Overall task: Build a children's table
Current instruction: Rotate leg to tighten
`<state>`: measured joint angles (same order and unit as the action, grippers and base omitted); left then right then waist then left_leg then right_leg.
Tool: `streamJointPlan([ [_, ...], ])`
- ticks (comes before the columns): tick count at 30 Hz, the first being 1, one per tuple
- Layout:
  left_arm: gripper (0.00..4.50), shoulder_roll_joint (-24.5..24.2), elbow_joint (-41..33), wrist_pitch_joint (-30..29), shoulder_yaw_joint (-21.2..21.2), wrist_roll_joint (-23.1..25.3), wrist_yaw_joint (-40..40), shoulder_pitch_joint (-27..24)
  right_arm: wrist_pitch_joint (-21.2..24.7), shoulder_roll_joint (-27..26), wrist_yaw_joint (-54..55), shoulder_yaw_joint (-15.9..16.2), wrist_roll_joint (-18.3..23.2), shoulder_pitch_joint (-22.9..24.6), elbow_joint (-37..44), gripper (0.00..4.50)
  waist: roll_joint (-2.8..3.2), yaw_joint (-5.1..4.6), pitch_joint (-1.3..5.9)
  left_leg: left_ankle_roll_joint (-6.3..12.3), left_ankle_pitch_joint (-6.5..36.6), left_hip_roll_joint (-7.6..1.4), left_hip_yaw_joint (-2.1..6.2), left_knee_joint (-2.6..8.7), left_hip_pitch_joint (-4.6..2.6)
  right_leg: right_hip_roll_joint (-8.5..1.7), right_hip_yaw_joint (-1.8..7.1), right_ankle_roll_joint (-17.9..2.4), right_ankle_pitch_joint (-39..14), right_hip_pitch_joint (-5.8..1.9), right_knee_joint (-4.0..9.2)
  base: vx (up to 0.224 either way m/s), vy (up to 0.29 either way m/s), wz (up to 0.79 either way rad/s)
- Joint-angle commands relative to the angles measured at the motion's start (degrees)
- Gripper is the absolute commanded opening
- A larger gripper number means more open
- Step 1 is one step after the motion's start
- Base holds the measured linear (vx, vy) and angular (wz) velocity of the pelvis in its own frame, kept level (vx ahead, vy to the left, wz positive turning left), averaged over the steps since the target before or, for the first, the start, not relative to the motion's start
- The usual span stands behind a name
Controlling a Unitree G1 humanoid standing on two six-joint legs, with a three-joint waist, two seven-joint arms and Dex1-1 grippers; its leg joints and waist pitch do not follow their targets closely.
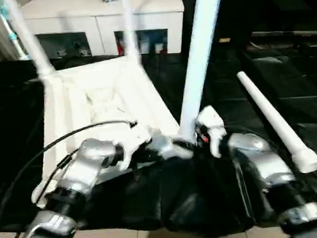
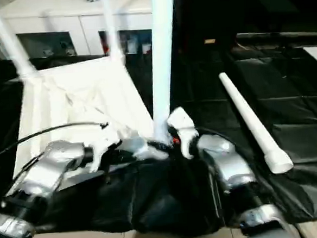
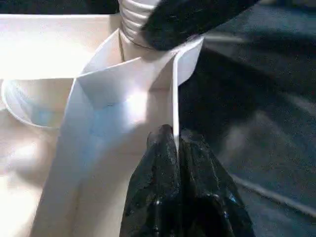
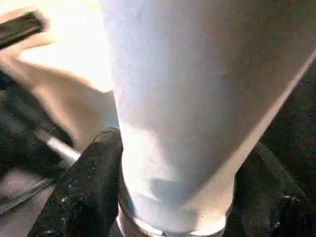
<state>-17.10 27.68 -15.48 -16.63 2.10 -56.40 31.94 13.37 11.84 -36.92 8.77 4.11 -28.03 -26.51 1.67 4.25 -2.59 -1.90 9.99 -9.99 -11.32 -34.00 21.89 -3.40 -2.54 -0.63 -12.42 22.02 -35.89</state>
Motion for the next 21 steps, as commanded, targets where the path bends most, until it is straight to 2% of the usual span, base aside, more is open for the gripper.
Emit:
streamJointPlan([
  [1, 0.00, 2.45, 1.32, -1.22, 0.36, 0.10, 3.46, 2.08, 2.56, -2.33, 5.95, 0.40, -1.71, -1.35, -3.61, 2.71, -0.16, 0.07, 3.30, -0.10, 11.80, -3.35, 2.00, 4.09, -1.21, -5.21, 2.77, -13.19, -7.92, -2.01, 4.61, 0.000, 0.000, 0.00],
  [3, 0.00, 6.67, 4.61, -4.84, 2.18, 0.47, 11.18, 4.74, 4.61, -6.52, 14.81, -0.55, -2.92, -4.01, -8.27, 2.71, -0.11, -0.19, 3.28, -0.54, 11.76, -3.24, 1.99, 4.07, -1.33, -5.20, 2.76, -13.58, -7.57, -1.85, 4.69, 0.000, 0.000, 0.00],
  [5, 0.00, 8.28, 5.94, -5.87, 2.68, 0.78, 14.10, 5.70, 5.24, -8.12, 18.04, -1.29, -2.91, -5.21, -10.35, 2.71, -0.09, -0.32, 3.27, -0.76, 12.39, -3.20, 2.07, 4.07, -1.40, -5.29, 2.75, -13.46, -8.52, -1.97, 4.87, 0.000, 0.000, 0.00],
  [8, 0.00, 10.71, 8.51, -6.61, 2.89, 1.47, 17.90, 7.26, 5.86, -10.64, 23.57, -2.29, -3.55, -7.26, -13.51, 2.71, -0.22, -0.28, 3.44, 0.09, 10.10, -3.10, 1.98, 3.94, -1.15, -5.13, 2.75, -13.27, -4.70, -2.18, 4.62, 0.000, 0.000, 0.00],
  [10, 0.00, 12.76, 11.23, -5.94, 3.03, 2.20, 21.33, 8.65, 6.06, -13.23, 27.05, -3.37, -3.58, -8.93, -15.82, 2.71, 0.03, -0.27, 3.34, 0.57, 9.74, -3.09, 1.94, 3.92, -1.17, -5.18, 2.72, -13.47, -3.43, -2.07, 4.65, 0.000, 0.000, 0.00],
  [13, 0.00, 14.25, 13.04, -5.60, 3.25, 2.30, 23.17, 9.77, 5.06, -15.12, 28.76, -3.07, -4.59, -10.19, -17.29, 2.71, -0.06, -0.02, 3.18, 0.40, 11.39, -3.20, 1.99, 4.13, -1.24, -5.29, 2.75, -12.80, -5.78, -2.08, 4.91, 0.000, 0.000, 0.00],
  [15, 0.00, 14.43, 12.94, -5.50, 3.16, 2.21, 22.79, 9.86, 4.44, -16.06, 27.82, -3.97, -3.31, -10.28, -17.19, 2.71, 0.00, 0.07, 3.11, 0.28, 12.39, -3.29, 2.02, 4.22, -1.27, -5.41, 2.83, -12.26, -6.97, -2.04, 5.07, 0.000, 0.000, 0.00],
  [16, 0.00, 14.28, 12.72, -5.21, 2.97, 2.22, 22.32, 9.75, 4.71, -16.37, 27.76, -4.56, -2.63, -10.26, -17.01, 3.27, 0.12, 0.09, 3.11, 0.16, 12.80, -3.32, 2.06, 4.35, -1.34, -5.27, 2.79, -12.04, -7.17, -1.98, 5.09, 0.000, 0.000, 0.00],
  [18, 0.00, 13.91, 12.56, -4.77, 2.69, 2.39, 21.81, 9.60, 4.45, -16.45, 28.01, -5.06, -2.01, -10.50, -17.19, 3.41, 0.10, 0.10, 3.04, -0.07, 13.41, -3.35, 2.10, 4.45, -1.33, -5.30, 2.81, -11.92, -7.63, -1.94, 5.12, 0.000, 0.000, 0.00],
  [19, 0.00, 13.46, 12.15, -4.40, 2.57, 2.37, 21.21, 9.34, 4.50, -16.07, 28.00, -5.39, -1.88, -10.63, -17.09, 3.47, 0.47, 0.14, 3.16, -0.29, 13.55, -3.39, 2.19, 4.45, -1.37, -5.36, 2.81, -11.91, -7.43, -1.94, 5.04, 0.000, 0.000, 0.00],
  [21, 0.00, 12.73, 11.66, -3.90, 2.50, 2.43, 20.26, 8.99, 4.07, -15.28, 27.67, -6.06, -2.09, -10.89, -17.15, 3.76, 0.30, -0.06, 3.16, -0.59, 13.71, -3.37, 2.20, 4.57, -1.25, -5.26, 2.78, -11.92, -6.52, -2.02, 4.99, 0.000, 0.000, 0.00],
])
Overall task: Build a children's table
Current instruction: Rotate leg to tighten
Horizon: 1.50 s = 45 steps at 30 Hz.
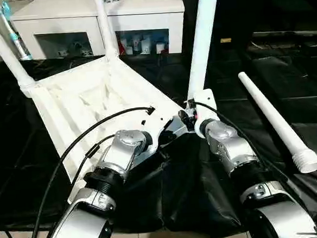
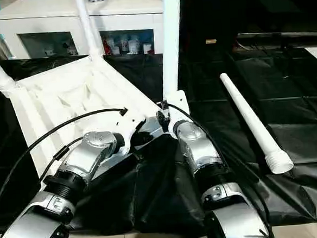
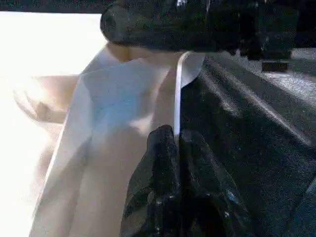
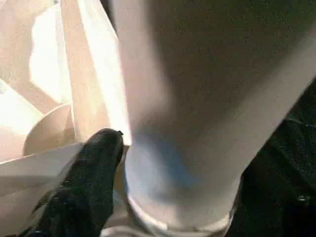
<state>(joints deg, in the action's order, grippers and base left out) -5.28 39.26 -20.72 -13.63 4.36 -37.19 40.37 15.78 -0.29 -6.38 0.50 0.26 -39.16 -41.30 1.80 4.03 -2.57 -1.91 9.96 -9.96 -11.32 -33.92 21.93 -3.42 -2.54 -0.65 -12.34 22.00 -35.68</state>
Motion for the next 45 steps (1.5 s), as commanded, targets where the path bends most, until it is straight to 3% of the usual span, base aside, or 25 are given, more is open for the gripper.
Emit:
streamJointPlan([
  [1, 0.00, 0.21, -0.36, 1.87, -0.76, 0.29, -0.04, 0.24, 1.29, -2.31, -3.76, 1.81, 1.92, 0.37, -1.72, 3.85, 0.19, 0.11, 3.16, -0.55, 13.79, -3.35, 2.20, 4.45, -1.27, -5.30, 2.76, -12.02, -6.21, -2.02, 4.79, 0.000, 0.000, 0.00],
  [6, 0.00, -2.39, -2.66, 2.95, -1.70, 0.71, -3.17, -1.44, 2.60, 1.09, -10.48, 2.59, 2.78, 2.59, 4.34, 4.35, 0.22, -0.09, 3.32, 0.77, 12.05, -3.49, 2.13, 4.32, -1.15, -5.29, 2.72, -12.73, -2.21, -2.38, 4.49, 0.000, 0.000, 0.00],
  [7, 0.00, -3.66, -3.90, 3.99, -2.27, 0.63, -5.37, -2.47, 3.49, 3.69, -15.00, 4.56, 2.39, 4.25, 8.12, 4.35, 0.12, 0.13, 3.41, 1.33, 10.45, -3.49, 2.21, 4.25, -1.03, -5.22, 2.56, -12.64, -0.28, -2.81, 4.38, 0.000, 0.000, 0.00],
  [11, 0.00, -7.47, -7.78, 6.39, -3.46, -0.34, -11.30, -5.51, 3.06, 12.51, -25.53, 8.19, 2.00, 9.24, 17.84, 4.35, -0.03, 0.39, 3.63, 4.09, 6.44, -3.39, 1.96, 3.67, -0.66, -5.28, 2.53, -13.38, 6.60, -2.83, 3.71, 0.000, 0.000, 0.00],
  [12, 0.00, -8.07, -8.42, 6.98, -3.67, -0.53, -12.34, -5.97, 2.87, 13.64, -26.67, 8.27, 2.01, 9.73, 18.67, 4.35, -0.05, 0.50, 3.60, 4.19, 6.89, -3.48, 2.05, 3.71, -0.77, -5.41, 2.51, -13.35, 5.82, -2.84, 3.89, 0.000, 0.000, 0.00],
  [16, 0.00, -12.79, -12.99, 9.35, -4.94, -1.85, -19.73, -8.82, 0.34, 21.09, -36.01, 9.14, 2.54, 12.52, 22.77, 4.35, -0.09, 0.88, 3.11, 2.68, 11.53, -3.86, 1.90, 4.06, -1.16, -5.38, 2.64, -12.98, -5.38, -2.36, 4.76, 0.000, 0.000, 0.00],
  [20, 0.00, -16.51, -18.70, 9.78, -5.20, -5.07, -27.51, -11.45, -0.45, 24.58, -40.58, 8.45, 4.64, 13.75, 25.49, 4.35, 0.01, 1.18, 3.27, 2.62, 10.64, -3.99, 1.91, 4.10, -1.23, -5.21, 2.65, -13.17, -3.82, -2.15, 4.39, 0.000, 0.000, 0.00],
  [28, 0.00, -17.15, -19.30, 9.72, -4.93, -5.52, -27.54, -11.33, -1.16, 23.32, -44.05, 10.32, 5.35, 13.63, 23.67, 4.35, -0.10, 1.31, 3.51, 3.70, 7.21, -3.64, 1.73, 3.60, -0.95, -5.18, 2.55, -14.25, 0.57, -2.32, 3.81, 0.000, 0.000, 0.00],
  [34, 0.00, -16.79, -19.77, 9.43, -5.22, -5.72, -27.37, -11.64, -3.48, 20.58, -42.82, 10.15, 5.86, 12.53, 19.79, 4.35, 0.04, 1.39, 3.55, 3.54, 7.19, -3.76, 1.76, 3.58, -1.10, -5.15, 2.47, -14.63, -0.48, -2.10, 3.83, 0.000, 0.000, 0.00],
  [37, 0.00, -16.69, -19.84, 9.34, -5.31, -5.69, -27.37, -11.75, -4.18, 19.99, -42.36, 9.75, 5.98, 12.06, 18.64, 4.08, -0.16, 1.61, 3.54, 3.64, 6.88, -3.71, 1.71, 3.52, -1.01, -5.15, 2.49, -14.43, 0.24, -2.17, 3.68, 0.000, 0.000, 0.00],
  [45, 0.00, -16.91, -19.37, 9.45, -5.40, -5.51, -27.51, -11.62, -6.07, 19.91, -42.89, 9.13, 5.65, 11.46, 16.53, 3.41, 0.12, 1.61, 3.61, 3.46, 7.19, -3.63, 1.77, 3.45, -0.95, -5.15, 2.45, -14.19, 0.00, -2.23, 3.70, 0.000, 0.000, 0.00],
])
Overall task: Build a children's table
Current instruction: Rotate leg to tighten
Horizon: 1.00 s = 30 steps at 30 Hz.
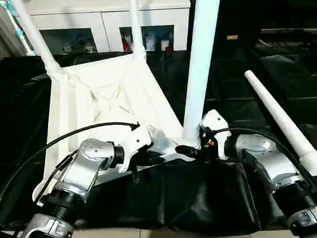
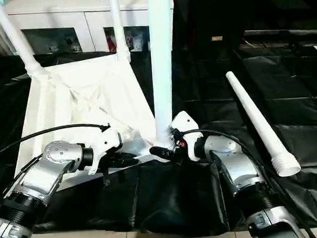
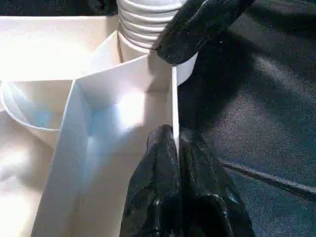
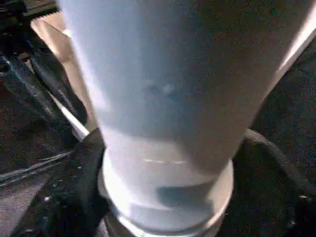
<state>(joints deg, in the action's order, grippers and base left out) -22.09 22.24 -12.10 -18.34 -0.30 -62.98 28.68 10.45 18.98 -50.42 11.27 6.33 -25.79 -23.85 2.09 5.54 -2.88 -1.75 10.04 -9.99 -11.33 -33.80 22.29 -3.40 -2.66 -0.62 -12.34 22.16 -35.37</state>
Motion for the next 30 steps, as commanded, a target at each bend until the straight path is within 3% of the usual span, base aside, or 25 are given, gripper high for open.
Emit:
streamJointPlan([
  [1, 0.00, -0.11, -2.33, 0.83, -0.69, -0.83, -1.73, 0.09, -0.77, 0.64, 1.17, -1.65, -0.40, -1.92, -0.96, 3.41, -0.23, 0.12, 3.98, 3.36, 6.93, -3.59, 1.78, 3.29, -1.31, -5.13, 2.56, -14.24, 0.37, -2.43, 3.30, 0.000, 0.000, 0.00],
  [7, 0.00, 0.08, -1.60, 0.80, -0.64, -0.98, -1.90, 0.54, -1.21, 0.27, 1.91, -1.73, -0.16, -2.04, -1.30, 2.81, -0.08, -0.02, 3.99, 3.41, 7.23, -3.59, 1.82, 3.26, -1.31, -5.12, 2.51, -14.67, 0.81, -2.49, 3.28, 0.000, 0.000, 0.00],
  [12, 0.00, 0.92, -0.78, 0.47, -0.34, -1.20, -1.13, 0.83, -1.00, -1.68, 6.27, -2.13, -1.35, -2.02, -2.55, 2.72, 0.17, -0.11, 4.01, 3.33, 7.28, -3.57, 1.86, 3.24, -1.33, -5.11, 2.49, -14.79, 0.78, -2.46, 3.25, 0.000, 0.000, 0.00],
  [16, 0.00, 1.94, 0.16, -0.31, -0.07, -0.80, 0.79, 1.20, -0.48, -3.27, 9.55, -2.54, -1.79, -2.06, -3.04, 2.72, 0.04, -0.56, 3.83, 2.21, 8.86, -3.45, 1.88, 3.40, -1.40, -5.12, 2.60, -14.62, -1.67, -2.41, 3.54, 0.000, 0.000, 0.00],
  [21, 0.00, 7.84, 6.42, -1.33, 0.90, 0.84, 9.40, 3.82, 1.77, -8.81, 19.77, -2.06, -4.47, -2.45, -4.20, 2.70, -0.03, -0.78, 3.78, 0.70, 9.96, -3.32, 1.92, 3.52, -1.60, -5.14, 2.77, -13.92, -4.31, -2.35, 3.80, 0.000, 0.000, 0.00],
  [26, 0.00, 15.75, 14.06, -4.27, 3.47, 0.80, 20.49, 8.58, 4.12, -14.13, 32.23, -1.68, -8.24, -6.42, -11.25, 2.70, -0.14, -0.70, 3.79, 0.66, 9.42, -3.07, 1.81, 3.36, -1.54, -5.24, 2.92, -13.35, -5.88, -2.33, 4.00, 0.000, 0.000, 0.00],
  [28, 0.00, 19.06, 18.97, -5.34, 5.03, 1.39, 27.34, 11.43, 4.53, -16.97, 37.81, -2.88, -8.74, -8.79, -15.08, 2.70, 0.00, -0.60, 3.90, 0.40, 9.15, -2.93, 1.70, 3.25, -1.92, -5.15, 2.95, -13.43, -6.42, -2.07, 4.21, 0.000, 0.000, 0.00],
  [30, 0.00, 19.90, 20.44, -5.10, 5.42, 1.67, 28.82, 12.22, 4.64, -17.88, 38.80, -3.12, -8.72, -9.43, -16.04, 2.70, -0.06, -0.18, 3.96, 1.33, 8.28, -2.98, 1.82, 3.31, -1.53, -5.28, 2.90, -12.79, -5.38, -2.39, 4.12, 0.000, 0.000, 0.00],
])
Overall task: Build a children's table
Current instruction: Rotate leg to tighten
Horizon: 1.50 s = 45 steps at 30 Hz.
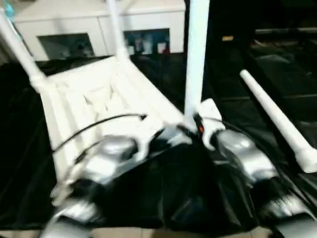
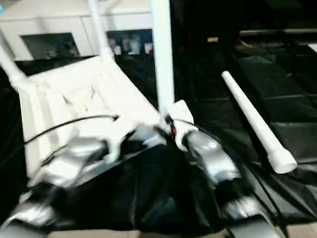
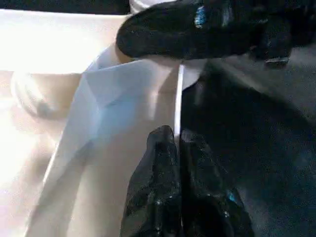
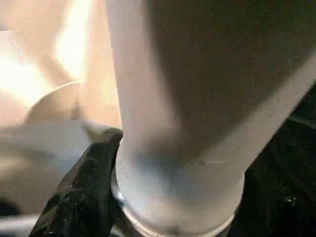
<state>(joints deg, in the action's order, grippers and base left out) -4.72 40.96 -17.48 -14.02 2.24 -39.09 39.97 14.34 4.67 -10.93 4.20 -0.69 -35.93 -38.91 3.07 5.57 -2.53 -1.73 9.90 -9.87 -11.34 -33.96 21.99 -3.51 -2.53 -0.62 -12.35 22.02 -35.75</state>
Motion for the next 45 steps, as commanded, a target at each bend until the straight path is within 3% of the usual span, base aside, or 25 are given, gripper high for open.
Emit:
streamJointPlan([
  [1, 0.00, 3.03, 2.52, 0.36, 1.28, -0.70, 5.73, 1.36, 0.64, -4.12, 0.03, 3.95, -1.86, 0.31, -1.56, 2.70, -1.04, -0.07, 3.77, 1.95, 7.23, -3.13, 1.86, 3.39, -1.12, -5.08, 2.68, -12.40, -3.46, -2.30, 4.23, 0.000, 0.000, 0.00],
  [3, 0.00, 3.90, 3.71, 0.69, 1.64, -0.36, 6.97, 2.09, 0.29, -5.49, 1.19, 3.64, -1.83, -0.35, -2.53, 2.70, -0.97, 0.05, 3.74, 2.70, 6.80, -3.09, 1.83, 3.36, -1.06, -5.17, 2.64, -12.34, -2.51, -2.23, 4.27, 0.000, 0.000, 0.00],
  [7, 0.00, 3.82, 3.87, 1.33, 1.47, 0.04, 6.27, 2.38, -0.27, -6.42, 1.33, 3.07, -1.35, -0.84, -2.97, 2.70, -0.89, 0.09, 3.59, 2.35, 8.93, -3.24, 1.94, 3.63, -1.13, -5.30, 2.57, -11.61, -6.30, -2.19, 4.67, 0.000, 0.000, 0.00],
  [9, 0.00, 3.15, 4.30, 2.42, 1.30, 0.36, 5.21, 2.47, -1.08, -6.76, 0.52, 1.25, 0.62, -1.11, -3.09, 3.26, -0.66, 0.09, 3.59, 2.16, 9.35, -3.23, 1.94, 3.65, -1.14, -5.33, 2.64, -11.39, -6.73, -2.14, 4.77, 0.000, 0.000, 0.00],
  [10, 0.00, 3.06, 4.30, 2.52, 1.26, 0.39, 5.06, 2.45, -1.12, -6.76, 0.41, 1.06, 0.83, -1.11, -3.05, 3.26, -0.74, 0.04, 3.57, 2.07, 9.75, -3.31, 1.99, 3.72, -1.14, -5.34, 2.65, -11.29, -7.06, -2.15, 4.79, 0.000, 0.000, 0.00],
  [13, 0.00, 1.28, 3.31, 6.48, 0.07, 1.12, 2.57, 1.40, -2.14, -4.61, -1.49, 0.55, 1.25, -0.19, -0.90, 3.58, -0.75, -0.07, 3.51, 1.95, 10.28, -3.32, 2.04, 3.87, -1.03, -5.30, 2.63, -10.94, -7.31, -2.14, 4.84, 0.000, 0.000, 0.00],
  [17, 0.00, -0.03, 1.76, 7.13, -0.68, 1.38, 0.41, 0.34, -2.59, -2.90, -4.05, 0.60, 1.52, 1.01, 1.53, 3.90, -0.82, -0.06, 3.46, 2.19, 10.40, -3.35, 2.04, 3.86, -0.96, -5.41, 2.67, -10.82, -7.48, -2.24, 4.90, 0.000, 0.000, 0.00],
  [19, 0.00, -2.10, -0.66, 8.37, -1.33, 1.28, -3.07, -1.25, -2.80, 0.40, -9.78, 1.54, 1.94, 2.97, 5.04, 4.09, -1.05, -0.11, 3.45, 2.41, 10.30, -3.35, 2.10, 3.93, -0.92, -5.36, 2.56, -10.57, -7.64, -2.32, 4.93, 0.000, 0.000, 0.00],
  [20, 0.00, -3.64, -2.38, 9.42, -1.53, 1.00, -5.57, -2.34, -2.74, 3.56, -16.20, 3.48, 2.25, 4.79, 7.98, 4.19, -1.07, -0.06, 3.45, 2.83, 10.13, -3.48, 2.02, 3.78, -0.89, -5.41, 2.67, -10.58, -7.02, -2.27, 4.80, 0.000, 0.000, 0.00],
  [24, 0.00, -6.56, -5.28, 11.08, -1.99, -0.01, -10.67, -4.25, -3.77, 8.74, -24.85, 4.92, 3.57, 8.20, 13.00, 4.19, -1.23, 0.00, 3.42, 4.26, 8.97, -3.50, 1.87, 3.62, -0.64, -5.29, 2.61, -10.82, -5.96, -2.25, 4.71, 0.000, 0.000, 0.00],
  [29, 0.00, -13.34, -14.30, 10.12, -2.99, -4.75, -24.65, -9.31, -6.82, 14.68, -32.02, 3.43, 4.95, 9.97, 15.39, 4.19, -0.70, 0.07, 3.31, 3.10, 11.01, -3.80, 1.92, 3.82, -0.81, -5.27, 2.61, -11.60, -9.40, -1.80, 4.73, 0.000, 0.000, 0.00],
  [31, 0.00, -14.35, -15.04, 9.78, -2.90, -4.98, -25.80, -9.82, -6.40, 15.72, -34.00, 3.65, 5.54, 10.36, 16.32, 4.19, -0.70, -0.06, 3.41, 3.26, 10.51, -3.87, 1.86, 3.83, -0.89, -5.03, 2.61, -12.04, -7.46, -1.76, 4.53, 0.000, 0.000, 0.00],
  [34, 0.00, -15.49, -14.75, 10.21, -2.08, -4.90, -26.48, -10.12, -4.98, 17.59, -35.96, 5.08, 4.81, 10.88, 17.26, 4.19, -0.71, 0.30, 3.83, 4.64, 6.24, -3.71, 1.75, 3.23, -0.69, -4.92, 2.50, -13.37, 0.49, -1.86, 3.67, 0.000, 0.000, 0.00],
  [36, 0.00, -15.81, -14.22, 10.32, -1.72, -4.66, -26.28, -10.01, -6.08, 17.82, -36.28, 5.65, 4.05, 10.94, 16.92, 4.19, -0.73, 0.47, 3.89, 5.26, 5.65, -3.59, 1.71, 3.02, -0.49, -4.96, 2.47, -13.72, 1.93, -1.80, 3.52, 0.000, 0.000, 0.00],
  [42, 0.00, -16.47, -14.67, 9.89, -1.67, -5.47, -26.84, -10.18, -6.68, 15.82, -37.03, 4.69, 6.23, 10.72, 17.01, 4.19, -0.71, 0.74, 3.77, 4.81, 7.30, -3.60, 1.74, 3.05, -0.46, -4.95, 2.41, -13.22, -1.42, -1.70, 3.74, 0.000, 0.000, 0.00],
  [45, 0.00, -16.34, -14.75, 9.71, -1.49, -5.40, -26.90, -10.17, -6.59, 15.56, -37.18, 4.64, 6.79, 10.62, 17.11, 4.19, -0.71, 0.71, 3.82, 4.61, 6.99, -3.64, 1.75, 3.04, -0.50, -4.82, 2.40, -13.33, -0.55, -1.68, 3.58, 0.000, 0.000, 0.00],
])
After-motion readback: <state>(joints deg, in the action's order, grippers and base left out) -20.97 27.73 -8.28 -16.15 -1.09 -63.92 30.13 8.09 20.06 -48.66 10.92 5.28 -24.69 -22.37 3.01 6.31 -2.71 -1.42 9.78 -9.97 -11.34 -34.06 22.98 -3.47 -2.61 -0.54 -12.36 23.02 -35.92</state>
